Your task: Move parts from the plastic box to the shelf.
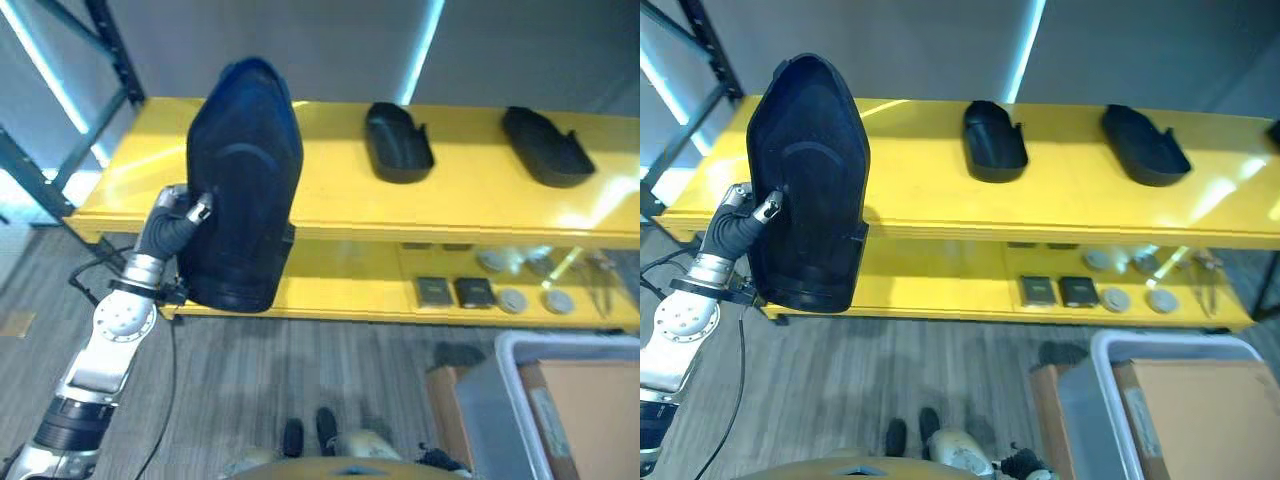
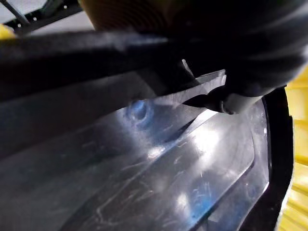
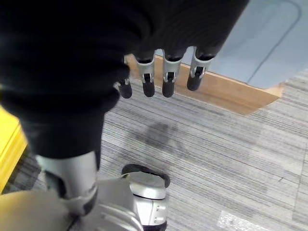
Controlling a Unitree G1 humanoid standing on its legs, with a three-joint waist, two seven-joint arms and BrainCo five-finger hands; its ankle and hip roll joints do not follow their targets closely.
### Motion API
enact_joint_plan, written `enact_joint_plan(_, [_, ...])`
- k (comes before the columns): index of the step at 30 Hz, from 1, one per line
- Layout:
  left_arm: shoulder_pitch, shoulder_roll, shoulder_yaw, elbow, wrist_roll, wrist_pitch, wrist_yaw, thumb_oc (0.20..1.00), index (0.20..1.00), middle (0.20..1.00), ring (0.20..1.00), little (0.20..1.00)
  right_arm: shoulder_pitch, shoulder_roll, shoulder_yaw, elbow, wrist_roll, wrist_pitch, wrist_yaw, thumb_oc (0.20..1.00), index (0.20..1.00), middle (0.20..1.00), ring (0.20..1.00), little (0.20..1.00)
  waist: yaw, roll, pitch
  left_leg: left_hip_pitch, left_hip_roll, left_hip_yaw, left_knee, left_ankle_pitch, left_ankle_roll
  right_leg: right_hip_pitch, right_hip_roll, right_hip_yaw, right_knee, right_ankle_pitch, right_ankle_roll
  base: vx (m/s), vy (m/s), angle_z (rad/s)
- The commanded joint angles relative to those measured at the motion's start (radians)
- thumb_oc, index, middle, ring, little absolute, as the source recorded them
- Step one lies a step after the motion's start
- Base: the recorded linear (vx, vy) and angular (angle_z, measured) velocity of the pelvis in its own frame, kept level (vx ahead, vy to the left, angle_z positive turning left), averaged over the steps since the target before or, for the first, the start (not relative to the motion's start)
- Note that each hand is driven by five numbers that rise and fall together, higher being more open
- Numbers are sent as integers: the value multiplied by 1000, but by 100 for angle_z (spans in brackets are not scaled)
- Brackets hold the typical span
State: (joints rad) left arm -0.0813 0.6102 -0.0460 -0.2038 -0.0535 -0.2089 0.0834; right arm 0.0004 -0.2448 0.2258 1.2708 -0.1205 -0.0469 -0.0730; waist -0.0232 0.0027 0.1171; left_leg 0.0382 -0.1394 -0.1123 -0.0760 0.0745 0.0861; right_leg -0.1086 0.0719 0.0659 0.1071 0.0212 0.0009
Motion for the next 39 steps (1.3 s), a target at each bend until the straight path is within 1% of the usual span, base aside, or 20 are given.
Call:
enact_joint_plan(1, [-27,-14,25,-74,-53,-75,31,200,200,200,200,200,-21,13,36,20,21,-17,6,1000,1000,1000,1000,1000,-21,-15,-63,0,-14,7,104,-124,-21,-6,-21,-28,-24,44,67,196,11,20])
enact_joint_plan(2, [-10,-29,42,-79,-82,-77,32,200,200,200,200,200,-29,-6,37,20,9,-18,9,1000,1000,1000,1000,1000,-13,0,-41,-34,-25,46,245,-141,-65,24,-31,-37,-29,37,60,88,65,17])
enact_joint_plan(3, [-14,-35,40,-75,-90,-76,37,200,200,200,200,200,-39,-20,37,15,2,-19,7,1000,1000,1000,1000,1000,-10,4,-29,-58,-18,65,287,-130,-91,29,-36,-47,-25,35,56,92,90,13])
enact_joint_plan(5, [-31,-37,27,-56,-98,-73,39,200,200,200,200,200,-43,-42,14,9,-1,-18,-6,1000,1000,1000,1000,1000,-11,-18,-16,-118,74,152,318,-138,-110,52,-95,-74,-41,35,63,37,100,33])
enact_joint_plan(7, [-32,-34,15,-50,-101,-71,37,200,200,200,200,200,-41,-48,-27,2,51,-20,-20,1000,1000,1000,1000,1000,-6,-31,-21,-126,139,162,260,-147,-110,78,-134,-81,-74,36,76,115,147,63])
enact_joint_plan(9, [-28,-22,18,-38,-96,-65,58,200,200,200,200,200,-28,-50,-50,-10,94,-20,-26,1000,1000,1000,1000,1000,2,-31,-36,-140,236,126,166,-62,-138,91,-158,-73,-87,26,92,152,166,24])
enact_joint_plan(10, [-29,-22,16,-37,-96,-65,59,200,200,200,200,200,-27,-50,-51,-11,94,-20,-26,1000,1000,1000,1000,1000,1,-30,-37,-136,237,124,155,-56,-140,90,-157,-75,-86,25,91,152,252,0])
enact_joint_plan(11, [-43,-12,20,-25,-95,-62,86,200,200,200,200,200,-28,-58,-41,-12,82,-16,-37,1000,1000,1000,1000,1000,4,-16,-36,-163,324,89,78,46,-173,94,-169,-61,-81,2,100,166,279,-7])
enact_joint_plan(12, [-49,-12,18,-20,-92,-64,96,200,200,200,200,200,-29,-66,-27,-10,64,-14,-39,1000,1000,1000,1000,1000,5,-6,-36,-158,344,83,44,75,-186,102,-173,-58,-81,-9,103,233,402,5])
enact_joint_plan(13, [-50,-9,19,-18,-85,-65,99,200,200,200,200,200,-31,-75,-20,-3,46,-11,-36,1000,1000,1000,1000,1000,11,3,-37,-150,343,69,25,82,-193,117,-179,-55,-83,-16,109,222,376,4])
enact_joint_plan(15, [-43,2,29,-29,-74,-63,85,200,200,200,200,200,-18,-91,-33,12,14,-9,-36,1000,1000,1000,1000,1000,15,22,-51,-126,308,68,30,39,-187,149,-222,-65,-76,-27,134,242,446,-10])
enact_joint_plan(17, [-52,46,28,-30,-21,-54,81,200,200,200,200,200,-13,-94,-65,24,21,-2,-32,1000,1000,1000,1000,1000,15,22,-57,-115,252,57,31,13,-159,125,-271,-61,-16,23,147,195,445,-20])
enact_joint_plan(19, [-65,114,37,-24,61,-44,94,200,200,200,200,200,-22,-76,-86,22,47,-2,-35,1000,1000,1000,1000,1000,13,17,-46,-97,219,93,26,0,-141,87,-295,-54,44,89,151,118,340,-22])
enact_joint_plan(21, [-68,124,44,-19,58,-45,101,200,200,200,200,200,-30,-46,-47,43,20,11,-19,1000,1000,1000,1000,1000,26,22,-35,-88,213,115,4,5,-130,37,-284,-100,73,93,149,32,233,-36])
enact_joint_plan(23, [-84,118,44,10,61,-41,116,200,200,200,200,200,-27,-18,14,29,-27,4,-16,1000,1000,1000,1000,1000,2,18,-36,-99,204,116,-11,13,-133,8,-215,-55,25,69,139,41,131,-56])
enact_joint_plan(25, [-109,111,27,31,59,-44,130,200,200,200,200,200,-20,-10,19,26,-12,1,-18,1000,1000,1000,1000,1000,-8,16,-34,-109,204,119,-11,12,-136,-11,-193,-17,-26,62,133,24,53,-31])
enact_joint_plan(27, [-156,104,10,64,126,-12,160,200,200,200,200,200,0,14,53,12,-28,2,-24,1000,1000,1000,1000,1000,-23,1,-27,-119,209,129,-11,8,-141,-14,-211,-5,-110,98,142,80,-25,4])
enact_joint_plan(29, [-158,104,9,66,126,-12,162,200,200,200,200,200,0,14,53,11,-28,2,-24,1000,1000,1000,1000,1000,-23,0,-27,-119,208,128,-11,8,-141,-12,-211,-7,-113,100,142,34,-42,-6])
enact_joint_plan(32, [-200,82,14,134,94,0,196,200,200,200,200,200,12,-8,82,5,-67,5,-21,1000,1000,1000,1000,1000,-43,3,-15,-136,219,145,-11,13,-151,-12,-214,-21,-174,122,140,13,-84,-9])
enact_joint_plan(39, [-383,33,-33,304,-4,0,241,200,200,200,200,200,-18,-57,13,21,10,3,-56,1000,1000,1000,1000,1000,-76,17,0,-197,246,183,-11,32,-169,-79,-198,-1,-194,139,152,-41,-50,-18])
